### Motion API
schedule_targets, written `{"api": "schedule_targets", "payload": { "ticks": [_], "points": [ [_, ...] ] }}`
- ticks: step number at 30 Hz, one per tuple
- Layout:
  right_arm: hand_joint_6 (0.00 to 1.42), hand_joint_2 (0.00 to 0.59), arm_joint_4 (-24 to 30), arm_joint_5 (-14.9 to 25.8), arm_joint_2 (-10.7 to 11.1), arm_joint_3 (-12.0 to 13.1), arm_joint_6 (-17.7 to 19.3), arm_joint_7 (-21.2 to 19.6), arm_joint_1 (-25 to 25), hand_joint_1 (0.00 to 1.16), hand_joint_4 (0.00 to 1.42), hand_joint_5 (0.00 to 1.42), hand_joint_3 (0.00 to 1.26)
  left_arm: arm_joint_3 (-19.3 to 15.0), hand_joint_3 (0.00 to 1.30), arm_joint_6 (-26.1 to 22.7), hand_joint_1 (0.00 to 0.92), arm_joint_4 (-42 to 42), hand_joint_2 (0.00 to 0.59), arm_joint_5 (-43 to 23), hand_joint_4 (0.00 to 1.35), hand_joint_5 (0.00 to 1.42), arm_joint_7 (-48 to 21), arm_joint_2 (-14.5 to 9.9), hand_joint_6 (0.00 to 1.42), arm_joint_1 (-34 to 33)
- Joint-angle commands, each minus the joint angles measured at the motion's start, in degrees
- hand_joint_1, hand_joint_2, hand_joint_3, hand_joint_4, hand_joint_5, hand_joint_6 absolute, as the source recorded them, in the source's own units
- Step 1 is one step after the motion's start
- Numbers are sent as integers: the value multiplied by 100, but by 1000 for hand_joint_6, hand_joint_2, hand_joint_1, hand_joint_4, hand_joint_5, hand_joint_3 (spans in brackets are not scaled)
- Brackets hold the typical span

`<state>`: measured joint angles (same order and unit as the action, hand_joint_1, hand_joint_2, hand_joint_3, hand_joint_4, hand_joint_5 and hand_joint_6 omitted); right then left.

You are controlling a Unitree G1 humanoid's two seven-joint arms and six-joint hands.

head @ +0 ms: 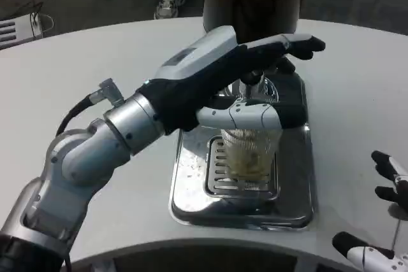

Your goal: Grasp the cup under the faucet to collect the drink, then remove the cup.

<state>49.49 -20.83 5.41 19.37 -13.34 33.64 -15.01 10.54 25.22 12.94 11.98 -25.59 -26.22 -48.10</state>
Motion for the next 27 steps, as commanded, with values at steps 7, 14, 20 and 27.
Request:
{"api": "schedule_targets", "payload": {
  "ticks": [7, 14, 20, 27],
  "points": [
    [49, 213, -978, 255, 334, -836, 478, -1050, 404, 761, 0, 26, 0, 196, 210, 131, 0, 43, 37, 150, 208, 300, -278, -170, 313, 160],
    [37, 214, -1480, 183, 429, -1230, 433, -1619, 937, 776, 0, 15, 0, 156, 210, 124, 0, -23, 16, 99, 208, 300, -289, -235, 312, 208],
    [31, 214, -1870, 149, 482, -1478, 371, -1954, 1350, 785, 0, 7, 0, 123, 210, 93, 0, -71, 0, 23, 208, 290, -300, -277, 311, 234],
    [21, 214, -2272, 177, 508, -1714, 313, -2145, 1794, 788, 0, 0, 0, 83, 210, 56, 0, -157, 0, -38, 208, 289, -321, -290, 311, 292]
  ]
}}
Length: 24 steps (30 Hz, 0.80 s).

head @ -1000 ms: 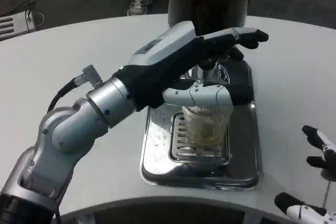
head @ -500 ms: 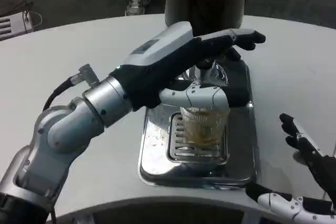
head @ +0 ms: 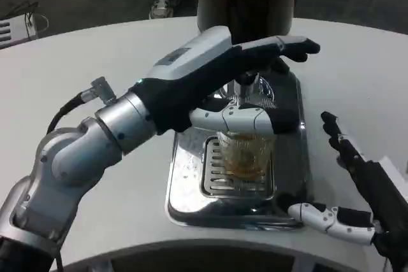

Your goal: Grasp the cup under the faucet to collect the drink, then remove the cup.

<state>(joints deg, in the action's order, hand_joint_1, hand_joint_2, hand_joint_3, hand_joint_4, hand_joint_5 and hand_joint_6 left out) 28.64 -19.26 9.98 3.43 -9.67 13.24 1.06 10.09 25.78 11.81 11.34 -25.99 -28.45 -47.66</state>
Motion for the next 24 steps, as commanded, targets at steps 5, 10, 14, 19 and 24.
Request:
{"api": "schedule_targets", "payload": {
  "ticks": [5, 10, 14, 19, 24],
  "points": [
    [5, 214, -418, 65, 63, -232, -73, -184, 446, 791, 0, 0, 0, 87, 210, -16, 0, -92, 0, -37, 208, 289, -289, -84, 311, 282],
    [0, 210, -683, 108, 61, -313, -70, -238, 746, 791, 0, 0, 0, 64, 210, -38, 0, -159, 0, -32, 208, 289, -289, -127, 311, 306],
    [0, 208, -896, 127, 40, -374, -58, -323, 935, 792, 0, 0, 0, 39, 210, -62, 0, -230, 0, -32, 208, 287, -295, -163, 310, 332],
    [0, 208, -1175, 146, 12, -457, -51, -420, 1176, 792, 0, 0, 0, -6, 210, -95, 0, -294, 0, -35, 208, 281, -299, -203, 310, 370],
    [0, 208, -1391, 190, -22, -503, -47, -458, 1342, 792, 0, 0, 0, -78, 210, -151, 0, -402, 0, -62, 208, 279, -280, -249, 310, 434]
  ]
}}
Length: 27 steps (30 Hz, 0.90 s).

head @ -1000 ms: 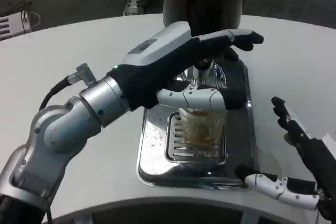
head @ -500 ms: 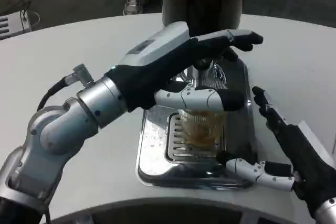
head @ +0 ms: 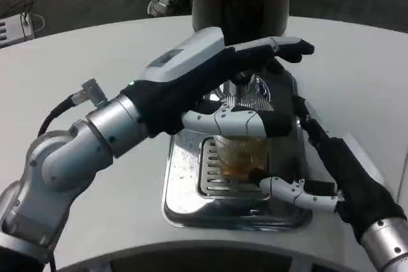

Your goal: Grasp the cup under the faucet to collect the drink, then remove the cup.

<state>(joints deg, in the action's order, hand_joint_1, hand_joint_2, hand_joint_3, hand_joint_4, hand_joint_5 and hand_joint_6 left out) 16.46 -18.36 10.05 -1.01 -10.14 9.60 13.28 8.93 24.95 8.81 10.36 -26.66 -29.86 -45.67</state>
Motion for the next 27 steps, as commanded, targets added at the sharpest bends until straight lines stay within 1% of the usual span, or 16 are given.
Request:
{"api": "schedule_targets", "payload": {
  "ticks": [1, 3, 6, 13, 19, 23, 27],
  "points": [
    [0, 208, -211, 107, -37, -67, 5, -105, 147, 792, 0, 0, 0, 27, 210, -77, 0, -118, 0, 30, 208, 279, -203, -113, 310, 246],
    [0, 208, -283, 128, -57, -83, 20, -137, 198, 792, 0, 0, 0, -57, 210, -81, 0, -159, 0, -33, 208, 278, -107, -86, 310, 317],
    [0, 208, -357, 159, -64, -109, 36, -165, 258, 792, 0, 0, 0, -237, 210, -45, 0, -202, 0, -165, 204, 278, 99, 26, 311, 447],
    [0, 208, -450, 233, -37, -150, 30, -184, 346, 792, 0, 0, 0, -639, 206, 202, 0, -335, 0, -288, 174, 263, 770, 438, 317, 689],
    [0, 208, -465, 261, -26, -145, 39, -212, 372, 792, 0, 0, 0, -818, 158, 380, 0, -498, 0, -224, 131, 237, 1245, 714, 332, 868],
    [0, 209, -459, 284, -5, -123, 45, -208, 367, 791, 0, 0, 0, -903, 151, 478, 0, -695, 1, -221, 126, 235, 1455, 828, 332, 1062],
    [0, 213, -446, 312, -4, -99, 63, -230, 363, 788, 0, 0, 0, -1045, 153, 441, 0, -1132, 8, -152, 136, 235, 1600, 824, 332, 1499]
  ]
}}
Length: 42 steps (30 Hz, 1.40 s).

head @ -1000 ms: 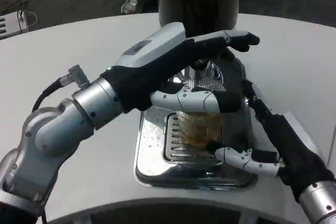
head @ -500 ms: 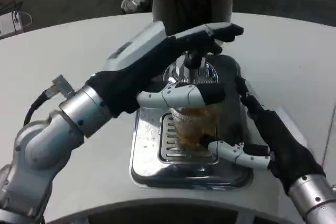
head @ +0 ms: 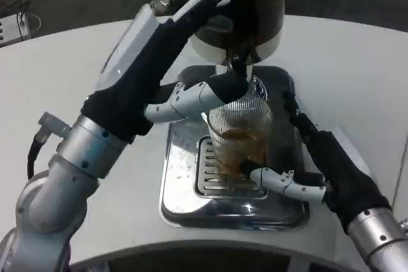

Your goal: Grasp the cup under the faucet to collect the drink, then remove the cup.

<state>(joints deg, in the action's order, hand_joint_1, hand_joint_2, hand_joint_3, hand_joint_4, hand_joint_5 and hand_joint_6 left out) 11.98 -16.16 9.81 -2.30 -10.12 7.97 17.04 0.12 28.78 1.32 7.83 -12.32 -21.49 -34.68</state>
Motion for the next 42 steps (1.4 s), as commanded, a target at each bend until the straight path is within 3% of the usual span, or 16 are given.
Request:
{"api": "schedule_targets", "payload": {
  "ticks": [1, 14, 23, 32, 42],
  "points": [
    [0, 213, 3, 101, 19, 35, 63, -73, -10, 787, 0, 0, 0, -196, 154, 19, 0, -502, 10, 127, 137, 235, 163, -42, 332, 537],
    [0, 211, -271, 181, -15, -31, 143, -104, 292, 783, 0, 0, 0, -948, 103, -770, 0, -2125, 29, 798, 45, 142, 83, -413, 230, 2759],
    [1, 208, -671, 240, -168, -175, 327, -250, 508, 788, 0, 0, 0, -1349, 60, -937, 0, -2774, 46, 1077, 0, 81, 183, -300, 193, 4055],
    [14, 200, -1182, 245, -363, -206, 500, -515, 852, 803, 0, 0, 0, -1407, 60, -980, 0, -2972, 47, 1045, 0, 77, 77, -293, 192, 4802],
    [15, 196, -1766, 173, -599, -303, 699, -904, 1202, 814, 0, 0, 0, -1313, 79, -1190, 0, -3155, 49, 1028, 0, 76, -65, -329, 191, 5081]
  ]
}}
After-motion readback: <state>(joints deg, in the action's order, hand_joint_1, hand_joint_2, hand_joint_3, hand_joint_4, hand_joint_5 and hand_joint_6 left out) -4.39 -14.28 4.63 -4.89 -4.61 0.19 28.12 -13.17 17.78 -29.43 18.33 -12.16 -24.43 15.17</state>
